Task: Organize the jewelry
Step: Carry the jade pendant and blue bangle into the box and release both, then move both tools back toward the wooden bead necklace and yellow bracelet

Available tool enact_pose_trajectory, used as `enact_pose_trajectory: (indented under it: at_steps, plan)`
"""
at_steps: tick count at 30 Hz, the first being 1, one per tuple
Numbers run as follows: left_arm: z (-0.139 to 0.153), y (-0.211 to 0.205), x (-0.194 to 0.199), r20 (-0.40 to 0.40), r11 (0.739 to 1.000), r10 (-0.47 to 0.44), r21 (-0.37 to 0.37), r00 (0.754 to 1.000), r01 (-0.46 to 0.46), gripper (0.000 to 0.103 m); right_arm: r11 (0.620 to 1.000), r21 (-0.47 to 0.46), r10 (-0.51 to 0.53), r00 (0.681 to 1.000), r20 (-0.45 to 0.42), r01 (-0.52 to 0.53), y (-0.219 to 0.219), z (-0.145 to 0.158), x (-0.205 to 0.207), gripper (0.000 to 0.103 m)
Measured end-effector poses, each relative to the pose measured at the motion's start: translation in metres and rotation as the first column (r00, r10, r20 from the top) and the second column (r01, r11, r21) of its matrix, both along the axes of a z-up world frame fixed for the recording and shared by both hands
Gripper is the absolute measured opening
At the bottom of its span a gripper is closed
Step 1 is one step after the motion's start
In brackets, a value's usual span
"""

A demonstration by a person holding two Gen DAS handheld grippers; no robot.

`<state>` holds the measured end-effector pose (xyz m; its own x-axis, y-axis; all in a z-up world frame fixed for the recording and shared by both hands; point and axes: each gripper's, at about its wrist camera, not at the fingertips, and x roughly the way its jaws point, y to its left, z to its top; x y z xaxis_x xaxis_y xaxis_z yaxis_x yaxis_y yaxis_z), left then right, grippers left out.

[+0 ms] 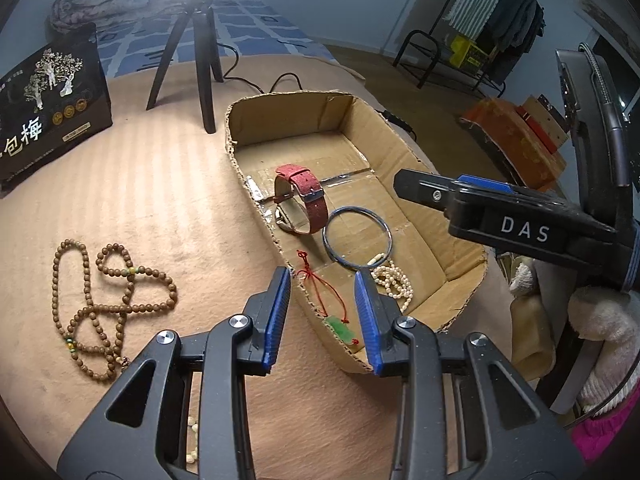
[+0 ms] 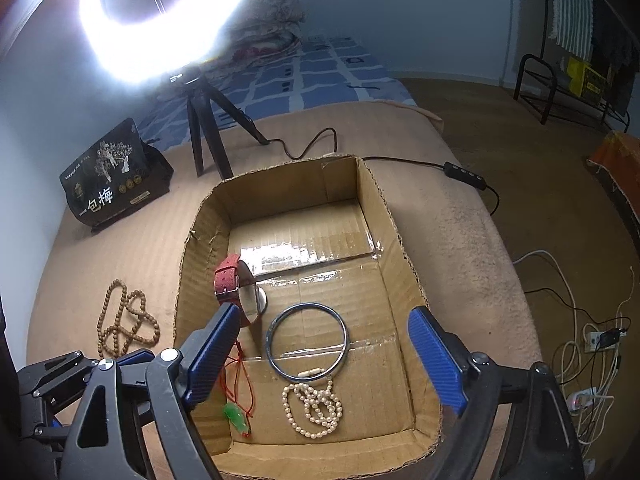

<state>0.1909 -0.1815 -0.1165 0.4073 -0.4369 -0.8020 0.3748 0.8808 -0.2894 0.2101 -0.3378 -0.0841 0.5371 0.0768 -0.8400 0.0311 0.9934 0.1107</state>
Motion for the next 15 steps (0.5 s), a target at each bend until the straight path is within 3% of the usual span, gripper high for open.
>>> enact_pose_trajectory:
  at_steps: [15]
  plan:
    - [0.020, 0.038, 0.002, 0.038, 0.998, 0.059, 0.022, 0.998, -0.059, 0.033, 1.000, 0.012, 0.019, 0.998, 0.054, -0.020, 0.013, 0.020, -0.005, 0.088]
